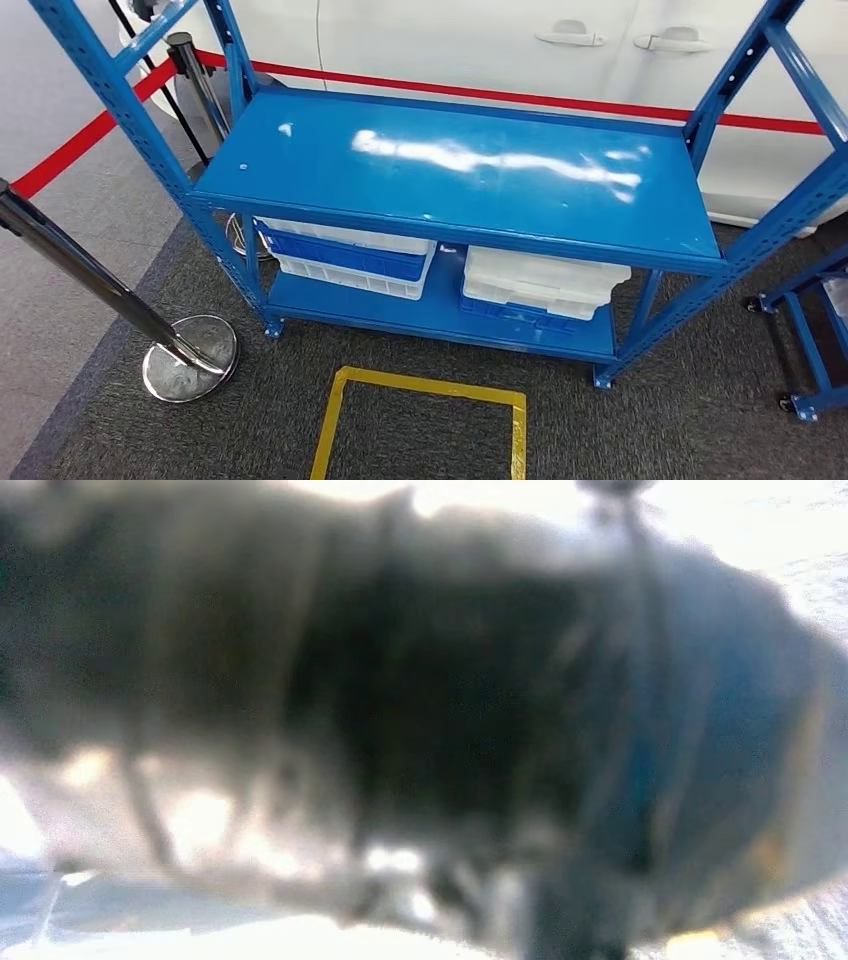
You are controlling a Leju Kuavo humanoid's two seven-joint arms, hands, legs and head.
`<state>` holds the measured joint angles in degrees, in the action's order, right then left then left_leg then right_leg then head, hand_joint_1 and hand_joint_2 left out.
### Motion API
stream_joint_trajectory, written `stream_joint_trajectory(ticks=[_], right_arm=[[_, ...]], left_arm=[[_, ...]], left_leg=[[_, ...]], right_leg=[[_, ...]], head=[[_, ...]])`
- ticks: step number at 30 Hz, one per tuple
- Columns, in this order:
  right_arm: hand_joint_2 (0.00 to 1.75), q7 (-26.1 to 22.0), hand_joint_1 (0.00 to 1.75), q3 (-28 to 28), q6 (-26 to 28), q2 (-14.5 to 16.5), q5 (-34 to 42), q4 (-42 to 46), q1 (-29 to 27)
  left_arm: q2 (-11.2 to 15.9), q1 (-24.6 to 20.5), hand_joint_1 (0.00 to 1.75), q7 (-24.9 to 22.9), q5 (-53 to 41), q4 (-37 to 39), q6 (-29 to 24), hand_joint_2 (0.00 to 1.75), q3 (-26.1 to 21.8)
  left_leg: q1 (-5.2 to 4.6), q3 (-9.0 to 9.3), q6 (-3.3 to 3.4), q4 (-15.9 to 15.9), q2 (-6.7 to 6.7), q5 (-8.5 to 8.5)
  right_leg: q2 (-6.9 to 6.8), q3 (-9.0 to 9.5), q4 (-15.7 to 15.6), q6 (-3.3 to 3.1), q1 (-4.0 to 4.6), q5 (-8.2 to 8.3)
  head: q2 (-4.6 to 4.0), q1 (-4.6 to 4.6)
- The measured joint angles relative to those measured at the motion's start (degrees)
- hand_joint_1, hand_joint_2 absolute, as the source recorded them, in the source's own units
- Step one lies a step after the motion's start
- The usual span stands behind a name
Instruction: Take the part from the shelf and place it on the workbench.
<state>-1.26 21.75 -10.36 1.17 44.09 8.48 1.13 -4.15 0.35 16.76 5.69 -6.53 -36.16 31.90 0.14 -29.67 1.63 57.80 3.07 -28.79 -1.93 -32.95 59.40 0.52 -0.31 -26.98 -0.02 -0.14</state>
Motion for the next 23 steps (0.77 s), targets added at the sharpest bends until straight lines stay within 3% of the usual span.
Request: stream_joint_trajectory(ticks=[2, 4, 6, 8, 9, 10, 12, 14, 15, 19, 23], right_arm=[[0.0, 1.4, 0.0, -1.7, 6.4, -0.1, -0.5, 0.0, 0.1], [0.87, 4.2, 0.0, -2.1, 11.3, -0.1, -2.4, 0.0, 0.2], [1.75, 9.4, 0.0, -1.9, 13.0, -0.2, -4.5, -0.1, 0.2], [1.75, 16.2, 0.0, -1.3, 11.1, -0.2, -6.4, -0.1, 0.2], [1.75, 19.2, 0.0, -1.0, 8.9, -0.1, -7.4, 0.1, 0.2], [1.75, 21.5, 0.0, -0.7, 6.4, 0.1, -8.3, 0.6, 0.2], [1.75, 22.6, 0.0, -0.6, 2.7, 0.4, -10.5, 2.3, 0.4], [1.75, 21.6, 0.0, -0.9, 1.9, 0.8, -12.9, 4.0, 0.6], [1.75, 21.0, 0.0, -1.2, 2.1, 0.9, -14.0, 4.8, 0.7], [1.75, 18.2, 0.0, -3.4, 3.3, 0.9, -18.5, 6.5, 0.2], [1.75, 15.8, 0.0, -5.6, 4.4, 0.8, -22.2, 7.5, -1.0]], left_arm=[[0.0, 0.0, 0.0, 0.0, 3.0, 0.1, -0.4, 1.75, -2.3], [0.1, -0.4, 0.0, -0.4, 4.8, 1.1, -0.5, 1.75, -5.2], [0.2, -1.0, 0.0, -2.0, 5.3, 2.5, -0.5, 1.75, -7.7], [0.2, -0.9, 0.0, -4.7, 4.2, 3.4, -0.4, 1.75, -8.9], [0.2, -0.6, 0.0, -6.2, 3.2, 3.5, 0.1, 1.75, -9.1], [0.2, -0.1, 0.0, -7.6, 2.1, 3.5, 0.8, 1.75, -9.2], [0.2, 1.1, 0.0, -9.4, 0.6, 3.5, 2.9, 1.75, -9.7], [0.3, 2.3, 0.0, -10.3, -0.1, 3.5, 5.1, 1.75, -10.7], [0.4, 2.8, 0.0, -10.6, -0.4, 3.4, 6.2, 1.75, -11.2], [0.5, 4.4, 0.0, -11.5, -1.3, 2.1, 10.6, 1.75, -13.6], [1.0, 4.7, 0.0, -12.2, -1.9, 0.4, 14.1, 1.75, -15.9]], left_leg=[[-0.11, 0.24, -0.54, -0.1, 0.49, -0.13], [0.01, -0.06, -1.22, 1.1, -0.24, -1.21], [0.21, -2.5, -1.78, 6.3, -1.78, -4.36], [0.32, -6.22, -1.96, 13.6, -2.41, -7.43], [0.33, -7.36, -1.89, 15.6, -2.47, -7.62], [0.31, -7.55, -1.72, 15.6, -2.49, -6.66], [0.06, -5.02, -0.86, 9.5, -2.64, -2.3], [-0.32, -2.04, 0.17, 2.6, -2.87, 0.52], [-0.42, -1.28, 0.36, 0.8, -2.95, 0.92], [-0.58, -1.01, -0.42, -0.1, -3.12, 0.99], [-0.71, -1.12, -0.1, 0.0, -3.15, 1.0]], right_leg=[[0.76, -0.11, -0.1, -0.59, 0.04, 0.07], [1.17, 0.05, -0.4, -1.19, -0.19, 0.25], [1.36, 0.1, -0.7, -1.75, -0.31, 0.4], [1.67, -0.02, -0.6, -2.05, -0.13, 0.4], [1.9, 0.0, -0.6, -2.11, -0.01, 0.38], [2.16, 0.08, -0.6, -2.15, 0.1, 0.35], [2.74, 0.37, -0.6, -2.21, 0.3, 0.29], [3.2, 0.45, -0.5, -2.02, 0.5, 0.18], [3.31, 0.35, -0.3, -1.88, 0.53, 0.06], [3.16, 0.13, -0.2, -1.85, 0.41, -0.08], [3.13, 0.25, -0.3, -1.49, 0.27, 0.11]], head=[[0.0, -0.03], [0.0, -0.04], [0.0, -0.06], [0.0, -0.07], [0.0, -0.08], [0.0, -0.08], [0.0, -0.08], [0.0, -0.06], [0.0, -0.03], [0.0, 0.0], [0.0, -0.01]])
